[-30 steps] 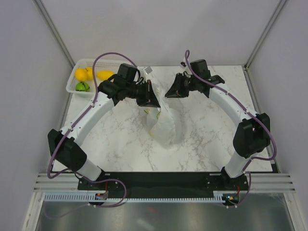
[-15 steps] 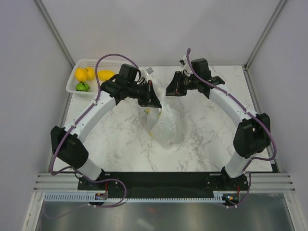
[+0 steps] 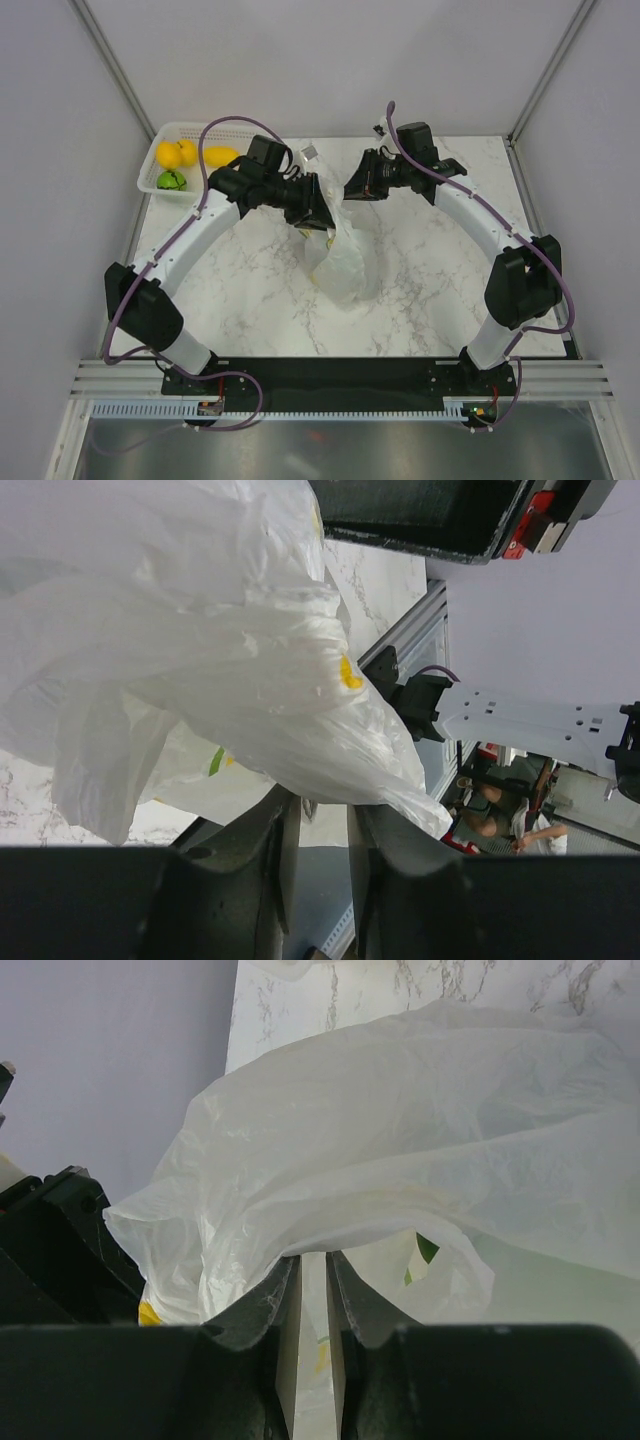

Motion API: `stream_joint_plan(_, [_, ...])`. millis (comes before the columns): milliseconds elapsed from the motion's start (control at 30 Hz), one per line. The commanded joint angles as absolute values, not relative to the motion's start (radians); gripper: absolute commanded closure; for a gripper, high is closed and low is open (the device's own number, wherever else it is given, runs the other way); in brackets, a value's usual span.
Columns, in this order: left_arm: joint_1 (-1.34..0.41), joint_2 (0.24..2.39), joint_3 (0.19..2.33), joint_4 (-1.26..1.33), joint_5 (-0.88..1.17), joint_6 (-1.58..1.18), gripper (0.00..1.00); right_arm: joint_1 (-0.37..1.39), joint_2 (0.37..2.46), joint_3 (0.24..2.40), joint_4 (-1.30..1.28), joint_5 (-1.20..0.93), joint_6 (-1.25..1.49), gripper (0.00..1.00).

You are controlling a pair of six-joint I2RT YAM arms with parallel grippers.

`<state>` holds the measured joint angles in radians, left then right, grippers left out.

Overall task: Place the fake fruits into the plastic bag and tie a complex knot
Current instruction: Tie the plastic bag at the center of the board.

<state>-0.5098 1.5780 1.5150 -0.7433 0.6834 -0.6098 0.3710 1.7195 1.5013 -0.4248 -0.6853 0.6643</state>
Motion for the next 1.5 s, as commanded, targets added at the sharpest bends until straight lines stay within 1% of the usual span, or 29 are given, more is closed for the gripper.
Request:
stream_joint_plan(0, [-0.502,1.526,1.529,-0.798,0.678,-0.626,0.68,0.371,1.684,1.505,-0.42,-0.655,0.637,0.77])
stream_joint_plan(100, [-0.502,1.519,1.535,-0.822,0.654,-0.62,0.67,0.371,1.683,1.502,-0.425,-0.644,0.635,0.78])
stream_joint_plan(200, [-0.5,1.503,1.539,-0.85,0.626,-0.609,0.65,0.371,1.681,1.503,-0.426,-0.634,0.637,0.78])
stream_joint_plan(367, [-0.499,1.483,1.54,-0.859,0.594,-0.609,0.57,0.371,1.684,1.506,-0.428,-0.629,0.637,0.78])
stream_joint_plan(533, [-0.494,1.465,1.543,-0.859,0.574,-0.614,0.46,0.371,1.683,1.509,-0.431,-0.627,0.634,0.79])
stream_joint_plan(667, [-0.483,1.445,1.551,-0.859,0.542,-0.626,0.42,0.373,1.681,1.514,-0.436,-0.624,0.629,0.79])
stream_joint_plan(700, [-0.48,1.44,1.56,-0.859,0.535,-0.627,0.38,0.371,1.681,1.513,-0.437,-0.623,0.629,0.79])
stream_joint_plan(867, [-0.465,1.456,1.609,-0.859,0.477,-0.655,0.32,0.373,1.684,1.511,-0.44,-0.615,0.624,0.79])
stream_joint_plan(967, [-0.465,1.479,1.644,-0.856,0.423,-0.689,0.3,0.373,1.687,1.513,-0.44,-0.609,0.626,0.79])
stream_joint_plan(1100, [-0.465,1.523,1.683,-0.828,0.429,-0.712,0.3,0.373,1.69,1.519,-0.439,-0.621,0.627,0.77])
stream_joint_plan(1233, [-0.465,1.566,1.684,-0.779,0.466,-0.738,0.33,0.373,1.7,1.534,-0.437,-0.632,0.635,0.76])
stream_joint_plan(1467, [-0.465,1.572,1.626,-0.715,0.453,-0.762,0.37,0.39,1.713,1.545,-0.434,-0.647,0.64,0.76])
